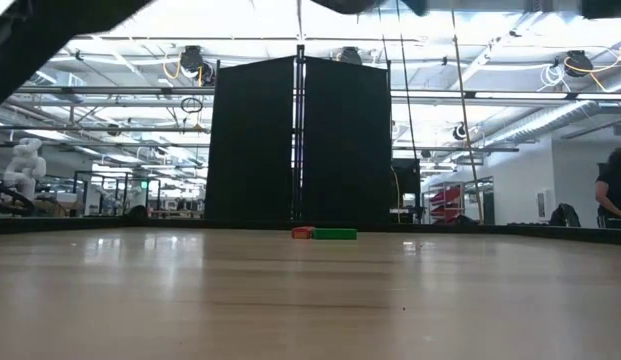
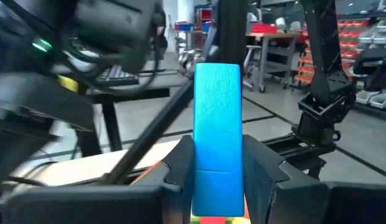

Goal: Sort blocks by size
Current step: Put the blue rectangular block into the orange bin, then put the green rectangular block into the orange bin

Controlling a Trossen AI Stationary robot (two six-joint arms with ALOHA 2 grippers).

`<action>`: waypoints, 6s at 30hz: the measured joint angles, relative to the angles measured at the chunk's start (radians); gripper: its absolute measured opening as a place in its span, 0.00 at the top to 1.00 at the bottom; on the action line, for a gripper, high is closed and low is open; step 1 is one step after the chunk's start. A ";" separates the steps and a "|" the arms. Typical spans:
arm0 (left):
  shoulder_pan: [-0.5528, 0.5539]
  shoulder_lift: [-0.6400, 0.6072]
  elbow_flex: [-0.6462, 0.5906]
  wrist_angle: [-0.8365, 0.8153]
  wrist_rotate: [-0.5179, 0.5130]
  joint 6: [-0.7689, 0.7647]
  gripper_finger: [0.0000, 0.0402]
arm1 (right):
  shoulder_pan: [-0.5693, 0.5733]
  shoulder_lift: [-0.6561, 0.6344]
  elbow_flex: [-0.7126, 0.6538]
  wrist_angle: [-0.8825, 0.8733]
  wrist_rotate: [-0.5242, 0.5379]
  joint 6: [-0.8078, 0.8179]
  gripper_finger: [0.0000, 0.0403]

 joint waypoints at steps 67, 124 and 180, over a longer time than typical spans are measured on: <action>0.190 -0.265 0.153 -0.848 -0.110 0.127 0.50 | 0.000 0.000 0.000 0.000 0.002 0.004 0.44; 0.384 -0.563 -0.858 -0.502 -0.083 -0.214 0.72 | 0.000 0.000 -0.001 0.000 0.047 -0.019 0.44; -0.051 0.198 0.144 -0.013 -0.003 -0.102 0.66 | -0.009 0.002 -0.001 0.000 0.053 -0.036 0.44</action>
